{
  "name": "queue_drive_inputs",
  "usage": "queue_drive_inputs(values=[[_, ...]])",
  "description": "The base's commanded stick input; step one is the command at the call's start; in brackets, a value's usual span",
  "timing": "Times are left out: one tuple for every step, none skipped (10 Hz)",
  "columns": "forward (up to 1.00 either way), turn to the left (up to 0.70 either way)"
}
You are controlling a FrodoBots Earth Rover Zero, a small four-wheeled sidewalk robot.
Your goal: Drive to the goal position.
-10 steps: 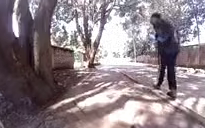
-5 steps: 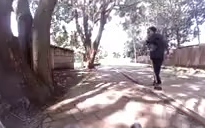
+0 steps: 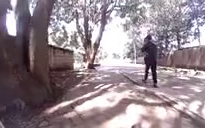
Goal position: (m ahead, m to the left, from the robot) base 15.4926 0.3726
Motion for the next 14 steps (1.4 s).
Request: queue_drive_inputs(values=[[0.70,0.00],[0.70,0.00],[0.70,0.00],[0.70,0.00],[0.70,0.00],[0.70,0.00],[0.70,0.00],[0.70,0.00],[0.70,0.00],[0.70,0.00],[0.70,0.00],[0.70,0.00],[0.70,0.00],[0.70,0.00]])
